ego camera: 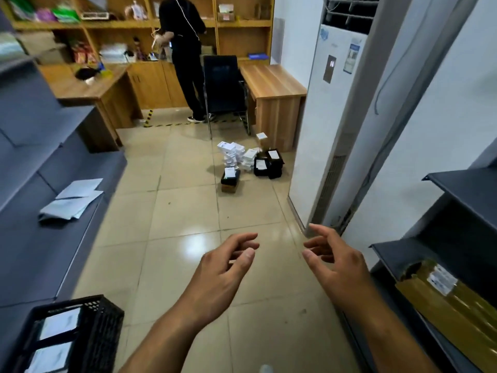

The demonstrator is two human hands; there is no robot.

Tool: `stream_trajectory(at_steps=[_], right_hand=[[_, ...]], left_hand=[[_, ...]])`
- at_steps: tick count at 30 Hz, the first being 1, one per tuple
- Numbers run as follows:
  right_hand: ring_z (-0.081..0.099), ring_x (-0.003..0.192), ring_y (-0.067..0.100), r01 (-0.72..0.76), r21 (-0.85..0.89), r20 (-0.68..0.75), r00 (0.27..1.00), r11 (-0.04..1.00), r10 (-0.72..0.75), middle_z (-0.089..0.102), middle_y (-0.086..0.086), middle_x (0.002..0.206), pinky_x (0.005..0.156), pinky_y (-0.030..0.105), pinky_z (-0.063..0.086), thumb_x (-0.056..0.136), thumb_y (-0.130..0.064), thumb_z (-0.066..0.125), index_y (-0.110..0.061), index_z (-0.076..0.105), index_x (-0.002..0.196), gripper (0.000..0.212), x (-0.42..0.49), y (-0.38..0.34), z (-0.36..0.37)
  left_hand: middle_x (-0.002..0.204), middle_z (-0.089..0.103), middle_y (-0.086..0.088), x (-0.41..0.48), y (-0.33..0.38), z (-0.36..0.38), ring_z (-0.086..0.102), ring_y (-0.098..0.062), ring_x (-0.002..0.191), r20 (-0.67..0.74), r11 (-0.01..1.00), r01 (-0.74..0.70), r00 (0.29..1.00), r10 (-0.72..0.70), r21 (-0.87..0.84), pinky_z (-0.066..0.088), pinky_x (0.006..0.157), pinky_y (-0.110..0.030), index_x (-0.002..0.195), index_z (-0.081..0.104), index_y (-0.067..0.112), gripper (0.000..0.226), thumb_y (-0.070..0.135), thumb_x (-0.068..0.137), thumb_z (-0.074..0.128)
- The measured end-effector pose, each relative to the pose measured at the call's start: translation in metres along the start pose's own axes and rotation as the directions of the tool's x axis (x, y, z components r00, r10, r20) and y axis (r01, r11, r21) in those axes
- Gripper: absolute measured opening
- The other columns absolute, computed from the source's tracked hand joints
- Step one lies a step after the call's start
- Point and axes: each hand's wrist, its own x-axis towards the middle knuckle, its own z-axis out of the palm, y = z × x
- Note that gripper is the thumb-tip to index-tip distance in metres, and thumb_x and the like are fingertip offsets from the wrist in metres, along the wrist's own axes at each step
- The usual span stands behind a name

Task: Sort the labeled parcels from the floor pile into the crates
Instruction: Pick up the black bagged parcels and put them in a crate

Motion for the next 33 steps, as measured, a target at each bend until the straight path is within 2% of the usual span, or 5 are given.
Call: stream_trajectory(at_steps=[4, 8, 21, 28, 33], right_hand=[[0.062, 0.099, -0.01, 0.045, 0.016, 0.037, 0.998, 0.999, -0.046, 0.065, -0.021, 0.106, 0.079, 0.013, 0.053, 0.094, -0.033, 0.07, -0.035, 0.052, 0.141, 0.05, 0.094, 0.015, -0.004], [0.063, 0.099, -0.007, 0.09, 0.04, 0.083, 0.992, 0.995, -0.093, 0.065, -0.018, 0.109, 0.086, 0.021, 0.058, 0.094, -0.034, 0.069, -0.033, 0.051, 0.142, 0.052, 0.178, 0.013, 0.013], [0.062, 0.104, -0.003, 0.146, -0.036, 0.233, 0.963, 0.989, -0.133, 0.059, -0.02, 0.118, 0.089, 0.025, 0.058, 0.094, -0.037, 0.069, -0.037, 0.044, 0.148, 0.059, 0.423, 0.004, 0.147], [0.059, 0.104, -0.006, -0.005, -0.137, 0.173, 0.985, 0.991, 0.029, 0.058, -0.02, 0.118, 0.087, 0.022, 0.056, 0.092, -0.038, 0.07, -0.037, 0.045, 0.146, 0.059, 0.568, 0.011, 0.198], [0.057, 0.107, -0.004, -0.108, -0.181, 0.103, 0.986, 0.977, 0.128, 0.056, -0.02, 0.122, 0.09, 0.029, 0.057, 0.093, -0.04, 0.069, -0.037, 0.046, 0.145, 0.058, 0.641, 0.037, 0.197]], left_hand=[[0.117, 0.07, 0.019, 0.084, 0.009, -0.017, 0.062, 0.002, 0.113, -0.088, 0.999, 0.005, 0.996, -0.001, 0.049, 0.047, 0.084, -0.009, 0.126, 0.061, 0.039, 0.027, 0.028, 0.101, 0.059], [0.115, 0.071, 0.018, 0.152, 0.0, -0.034, 0.064, 0.001, 0.111, -0.165, 0.997, 0.021, 0.986, -0.009, 0.068, 0.049, 0.084, -0.01, 0.127, 0.061, 0.036, 0.033, 0.02, 0.098, 0.063], [0.115, 0.069, 0.019, 0.373, -0.091, -0.14, 0.063, 0.003, 0.11, -0.273, 0.993, 0.109, 0.958, -0.094, 0.039, 0.05, 0.084, -0.01, 0.126, 0.061, 0.036, 0.035, 0.017, 0.096, 0.065], [0.114, 0.069, 0.017, 0.549, -0.136, -0.216, 0.063, 0.003, 0.107, -0.163, 0.99, 0.142, 0.977, -0.141, -0.001, 0.054, 0.091, -0.024, 0.123, 0.061, 0.035, 0.031, 0.027, 0.094, 0.065], [0.111, 0.07, 0.018, 0.658, -0.136, -0.221, 0.064, 0.002, 0.106, -0.075, 0.993, 0.118, 0.99, -0.118, -0.001, 0.055, 0.093, -0.029, 0.125, 0.062, 0.037, 0.043, 0.039, 0.082, 0.059]])
